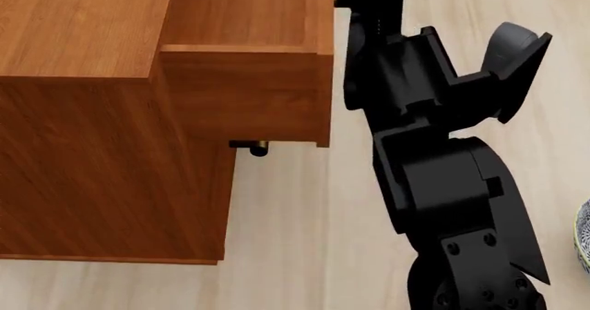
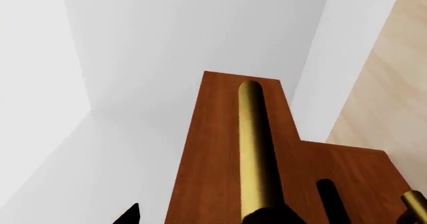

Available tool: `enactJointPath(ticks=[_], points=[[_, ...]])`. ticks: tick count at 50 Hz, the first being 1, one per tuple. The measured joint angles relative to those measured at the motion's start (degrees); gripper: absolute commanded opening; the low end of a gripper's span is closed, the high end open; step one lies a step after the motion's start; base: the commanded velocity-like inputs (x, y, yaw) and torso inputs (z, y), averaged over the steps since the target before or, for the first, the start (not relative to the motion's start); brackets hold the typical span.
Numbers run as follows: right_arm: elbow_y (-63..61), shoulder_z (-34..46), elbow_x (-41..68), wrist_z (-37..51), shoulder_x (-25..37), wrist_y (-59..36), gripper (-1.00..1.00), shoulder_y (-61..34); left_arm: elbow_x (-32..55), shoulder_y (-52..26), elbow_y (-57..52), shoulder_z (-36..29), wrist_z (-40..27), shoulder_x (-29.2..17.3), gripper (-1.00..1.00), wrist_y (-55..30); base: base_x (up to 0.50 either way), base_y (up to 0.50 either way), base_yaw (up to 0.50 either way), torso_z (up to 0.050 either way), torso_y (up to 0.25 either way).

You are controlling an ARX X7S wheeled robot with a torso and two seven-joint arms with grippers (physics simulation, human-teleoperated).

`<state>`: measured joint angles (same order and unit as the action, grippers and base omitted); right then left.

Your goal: Close the bottom drawer of the cabinet and open the top drawer.

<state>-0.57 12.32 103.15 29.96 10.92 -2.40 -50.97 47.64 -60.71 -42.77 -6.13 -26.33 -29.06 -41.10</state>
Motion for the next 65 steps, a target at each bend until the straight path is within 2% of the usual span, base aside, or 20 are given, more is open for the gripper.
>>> enactJointPath(ticks=[65], points=[[2.94,0.14,0.74,-3.38,1.39,1.84,1.0,1.73,0.9,-0.99,0.16,-0.89,-1.12,-0.19,1.0,0.42,0.0,0.0,0.0,0.0,0.001]])
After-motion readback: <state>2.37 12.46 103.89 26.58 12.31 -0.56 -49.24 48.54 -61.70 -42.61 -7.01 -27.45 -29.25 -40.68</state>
